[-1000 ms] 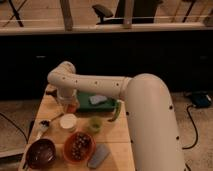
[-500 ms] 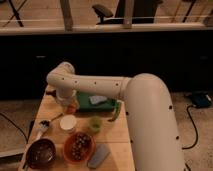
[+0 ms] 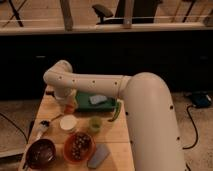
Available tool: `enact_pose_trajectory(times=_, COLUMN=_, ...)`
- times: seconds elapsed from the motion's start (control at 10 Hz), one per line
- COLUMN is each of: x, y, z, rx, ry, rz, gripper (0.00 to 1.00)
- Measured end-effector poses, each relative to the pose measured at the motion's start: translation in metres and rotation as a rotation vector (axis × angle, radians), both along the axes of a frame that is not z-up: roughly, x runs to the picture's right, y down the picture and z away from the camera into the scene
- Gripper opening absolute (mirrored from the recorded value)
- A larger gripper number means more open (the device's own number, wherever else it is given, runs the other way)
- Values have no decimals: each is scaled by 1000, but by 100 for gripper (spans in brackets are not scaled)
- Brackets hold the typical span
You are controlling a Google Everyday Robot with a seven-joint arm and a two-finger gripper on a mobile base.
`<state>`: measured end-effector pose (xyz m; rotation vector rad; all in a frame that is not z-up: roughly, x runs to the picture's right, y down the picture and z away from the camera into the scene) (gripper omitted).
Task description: Place apple in paper cup
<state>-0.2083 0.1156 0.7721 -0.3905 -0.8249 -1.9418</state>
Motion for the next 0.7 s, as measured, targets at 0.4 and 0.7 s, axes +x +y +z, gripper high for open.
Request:
enact_pose_trajectory(times=0.4, x=-5, y=8, z=-29, rx=-20, ry=3, rz=23, gripper=0)
enact_pose_trajectory(times=0.7, x=-9, y=14, z=-41, rx=-44, ry=3, rz=44, gripper=0)
